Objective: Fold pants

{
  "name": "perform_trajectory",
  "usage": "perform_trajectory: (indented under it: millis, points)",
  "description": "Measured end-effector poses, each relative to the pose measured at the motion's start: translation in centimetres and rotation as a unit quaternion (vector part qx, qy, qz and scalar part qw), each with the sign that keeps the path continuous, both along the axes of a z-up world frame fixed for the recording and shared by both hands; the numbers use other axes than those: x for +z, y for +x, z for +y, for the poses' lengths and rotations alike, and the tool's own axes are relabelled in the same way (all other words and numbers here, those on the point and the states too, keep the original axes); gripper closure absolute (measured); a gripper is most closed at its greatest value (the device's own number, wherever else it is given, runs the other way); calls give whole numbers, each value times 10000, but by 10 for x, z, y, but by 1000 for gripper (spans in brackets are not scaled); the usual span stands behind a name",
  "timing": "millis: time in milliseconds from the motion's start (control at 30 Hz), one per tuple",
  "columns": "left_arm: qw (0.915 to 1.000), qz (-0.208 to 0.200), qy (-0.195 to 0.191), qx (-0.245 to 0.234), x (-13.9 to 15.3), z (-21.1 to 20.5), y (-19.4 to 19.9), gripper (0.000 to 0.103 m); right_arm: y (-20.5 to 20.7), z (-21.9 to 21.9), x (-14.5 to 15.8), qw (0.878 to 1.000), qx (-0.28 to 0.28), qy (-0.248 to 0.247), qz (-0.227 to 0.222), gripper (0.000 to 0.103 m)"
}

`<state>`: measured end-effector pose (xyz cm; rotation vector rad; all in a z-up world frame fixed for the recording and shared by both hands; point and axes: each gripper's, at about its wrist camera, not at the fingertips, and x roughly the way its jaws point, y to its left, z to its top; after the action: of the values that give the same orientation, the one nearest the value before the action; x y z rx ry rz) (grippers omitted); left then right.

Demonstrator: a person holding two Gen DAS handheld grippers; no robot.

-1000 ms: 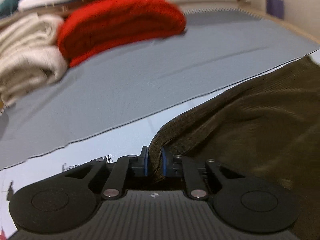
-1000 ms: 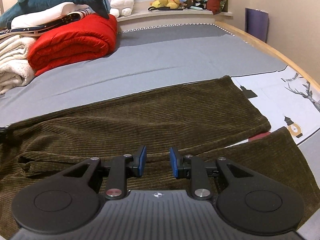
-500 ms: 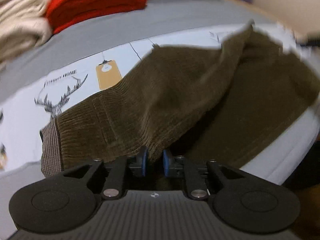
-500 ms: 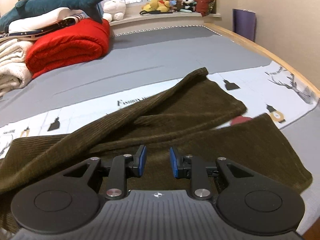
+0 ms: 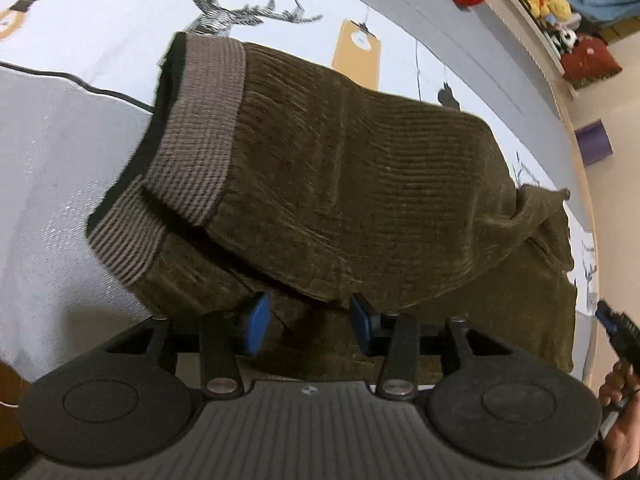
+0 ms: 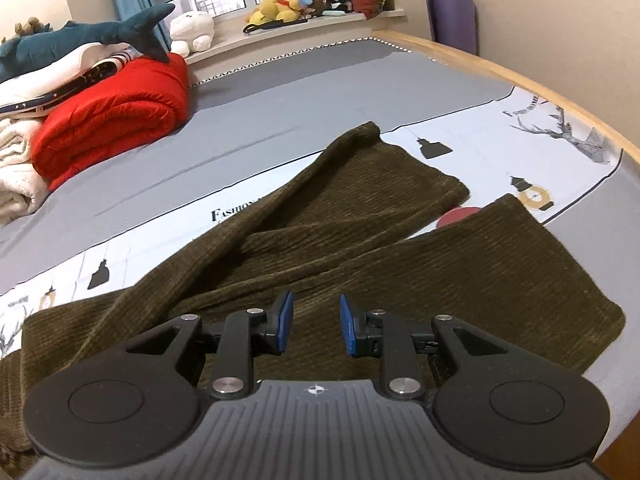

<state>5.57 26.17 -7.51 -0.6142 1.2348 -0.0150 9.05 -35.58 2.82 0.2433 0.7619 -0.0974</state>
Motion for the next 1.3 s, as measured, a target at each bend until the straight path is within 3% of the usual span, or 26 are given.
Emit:
perform_trajectory:
  millis: [233,267,333,400,567,667,800,1033,1067,1100,1133,1300]
  points:
    - [9965,-495,300,611,16,9,19,55,28,18,5,9994,253,145,-168,76]
    - [9960,-524,452,573,19,8,22,59,34,19,7,9993,253,194,-200,76]
    - [9939,-453,887,469,22,2,26,87,50,15,6,9984,261,444,-223,76]
    - [9914,-341,1158,498,20,0,29,93,71,8,2,9962,216,815,-227,76]
    - [9874,-480,1453,392,27,-6,37,95,131,-9,-25,9911,60,1322,-102,76]
    - [9861,-477,1571,267,29,-10,40,95,161,-18,-45,9883,-181,1511,42,69]
    - [9876,-362,1502,268,27,-8,45,95,196,-23,-74,9828,-452,1777,236,63]
    - [9880,-306,1497,231,25,-7,51,95,229,-16,-104,9768,-604,2020,380,63]
    - [9881,-308,1486,254,25,-6,51,95,231,-13,-106,9774,-598,1991,376,67]
    - [9881,-326,1479,286,27,-6,51,95,231,-11,-107,9782,-590,1956,372,85]
    - [9879,-350,1470,335,28,-5,50,95,232,-9,-105,9795,-567,1903,336,92]
    - [9843,-734,1516,528,47,-4,43,96,205,-10,-64,9788,-752,1895,-207,96]
